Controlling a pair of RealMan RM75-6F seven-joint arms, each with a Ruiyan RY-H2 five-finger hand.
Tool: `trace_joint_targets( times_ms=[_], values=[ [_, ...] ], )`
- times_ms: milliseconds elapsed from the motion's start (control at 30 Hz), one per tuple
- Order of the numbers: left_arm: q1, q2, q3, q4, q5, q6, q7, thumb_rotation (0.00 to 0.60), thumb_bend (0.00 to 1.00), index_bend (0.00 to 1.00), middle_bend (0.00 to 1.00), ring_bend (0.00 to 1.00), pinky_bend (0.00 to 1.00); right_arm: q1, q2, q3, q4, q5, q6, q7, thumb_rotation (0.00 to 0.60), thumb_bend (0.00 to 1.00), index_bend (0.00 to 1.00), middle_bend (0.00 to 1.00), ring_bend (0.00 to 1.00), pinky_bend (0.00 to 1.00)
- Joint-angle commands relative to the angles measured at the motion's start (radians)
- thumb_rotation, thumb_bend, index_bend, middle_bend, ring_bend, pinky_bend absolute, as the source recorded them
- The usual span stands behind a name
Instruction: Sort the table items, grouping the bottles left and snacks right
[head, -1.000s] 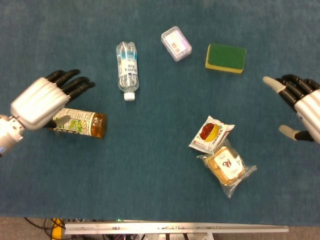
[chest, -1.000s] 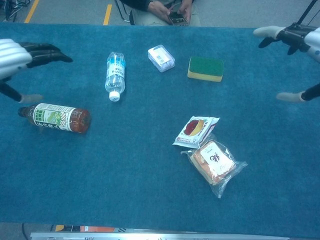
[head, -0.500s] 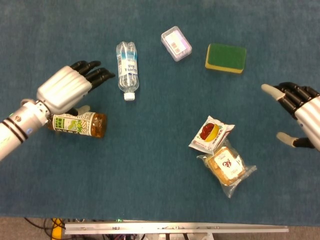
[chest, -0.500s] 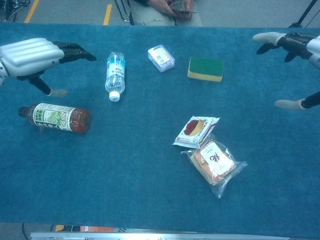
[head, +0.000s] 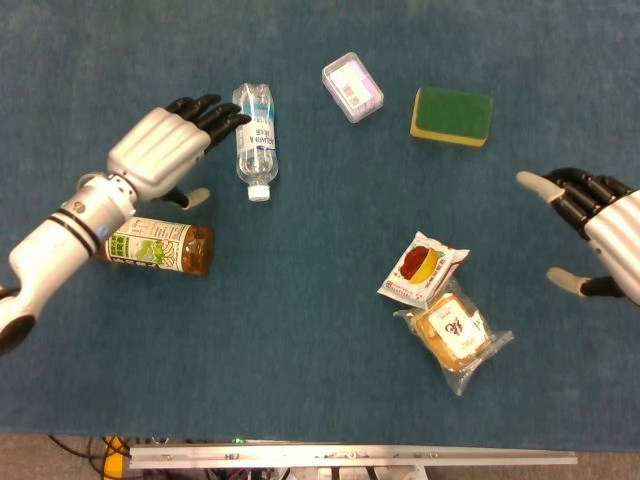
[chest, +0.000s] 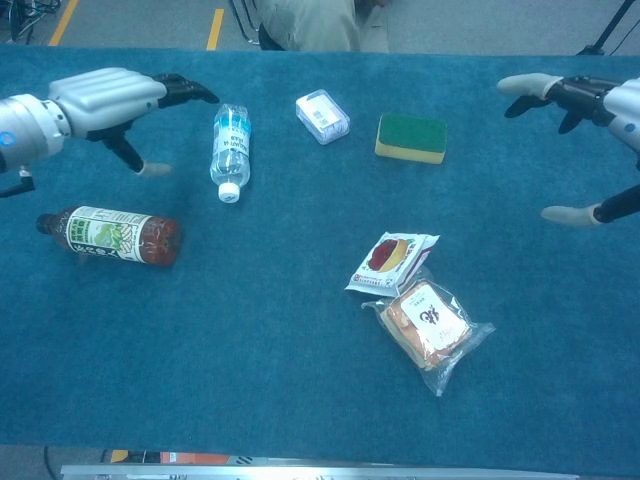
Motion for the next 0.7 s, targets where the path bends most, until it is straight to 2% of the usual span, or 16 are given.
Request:
trace_joint_targets(
  times_ms=[33,100,167,433,533,700],
  values=[
    [-0.024,-0.039,-0.026,0.013,-0.072,-0.038,0.05,0.485,0.23,0.05,0.06,0.02,0.14,0.0,-0.004,0.002,0.003,-0.005,-0.005,0.005,0.6,0.13,0.03,0.25,0.19,0.34],
    [-0.034,-0.054,-0.035,0.022,-0.107,-0.054,0.066,0.383,0.22,0.04,0.06,0.02,0.14,0.0,-0.006,0.004,0.004,-0.008,-0.008,0.009,0.6,0.13,0.03,0.25,0.19,0.34],
    [-0.049,-0.071,-0.047,0.032,-0.149,-0.076,0.085,0.318,0.21,0.04,0.05,0.02,0.14,0.001,-0.01,0.006,0.006,-0.01,-0.013,0.017,0.6,0.13,0.03,0.25,0.19,0.34],
    [-0.11,-0.126,-0.077,0.082,-0.311,-0.156,0.154,0.107,0.18,0.03,0.05,0.01,0.14,0.003,-0.025,0.01,0.022,-0.016,-0.029,0.043,0.6,0.13,0.03,0.25,0.19,0.34],
    [-0.122,-0.146,-0.077,0.098,-0.344,-0.156,0.178,0.073,0.17,0.03,0.04,0.01,0.14,0.004,-0.031,0.009,0.03,-0.015,-0.038,0.051,0.6,0.13,0.03,0.25,0.19,0.34],
    [-0.146,-0.186,-0.083,0.13,-0.415,-0.159,0.214,0.073,0.17,0.03,0.04,0.01,0.14,0.004,-0.039,0.009,0.041,-0.018,-0.044,0.064,0.6,0.13,0.03,0.25,0.19,0.34]
  ],
)
